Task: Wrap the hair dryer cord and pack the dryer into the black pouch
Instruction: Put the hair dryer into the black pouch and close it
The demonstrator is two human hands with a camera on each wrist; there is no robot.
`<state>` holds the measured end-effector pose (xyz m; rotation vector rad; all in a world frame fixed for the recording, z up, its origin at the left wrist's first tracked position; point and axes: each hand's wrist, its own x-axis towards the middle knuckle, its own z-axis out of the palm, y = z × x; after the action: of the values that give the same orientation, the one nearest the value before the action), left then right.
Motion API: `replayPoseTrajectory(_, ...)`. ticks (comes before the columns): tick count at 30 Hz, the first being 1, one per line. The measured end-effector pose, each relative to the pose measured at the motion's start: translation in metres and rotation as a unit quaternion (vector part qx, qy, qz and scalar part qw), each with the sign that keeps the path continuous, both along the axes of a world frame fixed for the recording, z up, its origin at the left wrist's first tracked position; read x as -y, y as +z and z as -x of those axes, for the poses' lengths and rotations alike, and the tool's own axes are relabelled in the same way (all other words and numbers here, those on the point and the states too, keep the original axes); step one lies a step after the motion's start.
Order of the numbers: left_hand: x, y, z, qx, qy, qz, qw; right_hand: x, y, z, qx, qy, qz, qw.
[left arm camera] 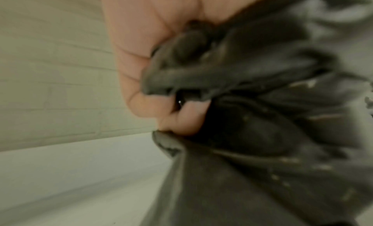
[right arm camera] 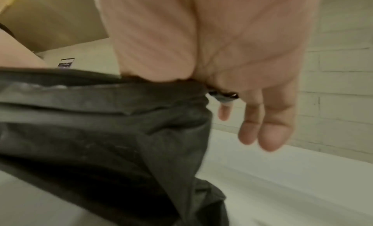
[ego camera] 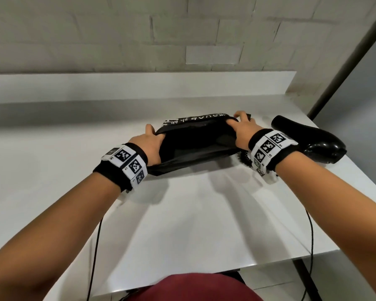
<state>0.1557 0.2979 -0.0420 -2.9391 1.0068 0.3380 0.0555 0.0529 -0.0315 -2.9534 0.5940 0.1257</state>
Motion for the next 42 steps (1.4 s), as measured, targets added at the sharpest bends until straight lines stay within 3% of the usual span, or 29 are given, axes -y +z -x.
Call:
replayPoseTrajectory(5,0.0,-0.004,0.01,0.016,-0.033,-0.034,0.999,-0.006,-0.005,-0.005,-0.044,-0.049,0.051,0.997)
replayPoseTrajectory(7,-0.001,-0.005,0.009,-0.012,-0.036,-0.002,0.999,-0.003,-0.008,-0.007,-0.035,-0.051,0.037,0.997)
replayPoseTrajectory(12,-0.002,-0.003,-0.002,-0.067,0.007,0.129,0.989,0.002,-0.015,0.0,0.084,0.02,-0.106,0.991)
replayPoseTrajectory(15,-0.003,0.0,-0.005,-0.065,0.023,0.172,0.983,0.003,-0.02,0.005,0.06,0.038,-0.093,0.993)
replayPoseTrajectory(19,-0.004,0.003,0.003,-0.074,-0.009,0.047,0.996,0.003,-0.023,0.006,-0.03,-0.031,0.015,0.999)
replayPoseTrajectory(22,-0.002,0.002,0.007,-0.08,-0.02,0.0,0.997,-0.001,-0.018,0.003,-0.052,-0.066,0.034,0.996)
replayPoseTrajectory(24,0.0,0.001,0.006,-0.097,-0.015,0.023,0.995,0.003,-0.017,0.001,-0.026,-0.072,0.002,0.997)
replayPoseTrajectory(26,0.002,0.001,0.004,-0.115,0.01,0.07,0.991,0.009,-0.013,0.002,0.021,-0.075,-0.089,0.993)
replayPoseTrajectory(29,0.009,0.0,0.001,-0.129,0.046,0.129,0.982,0.018,0.006,0.01,0.116,-0.083,-0.247,0.959)
replayPoseTrajectory(31,0.016,-0.002,0.0,-0.137,0.063,0.152,0.977,0.028,0.016,0.017,0.217,-0.113,-0.258,0.935)
replayPoseTrajectory(33,0.025,-0.005,-0.003,-0.142,0.077,0.17,0.972,0.043,0.019,0.026,0.265,-0.159,-0.201,0.93)
replayPoseTrajectory(38,0.047,-0.007,-0.003,-0.148,0.101,0.234,0.956,0.065,0.003,0.055,0.095,-0.222,-0.083,0.967)
replayPoseTrajectory(42,0.061,-0.003,0.002,-0.17,0.136,0.273,0.937,0.064,-0.025,0.072,-0.051,-0.312,-0.047,0.947)
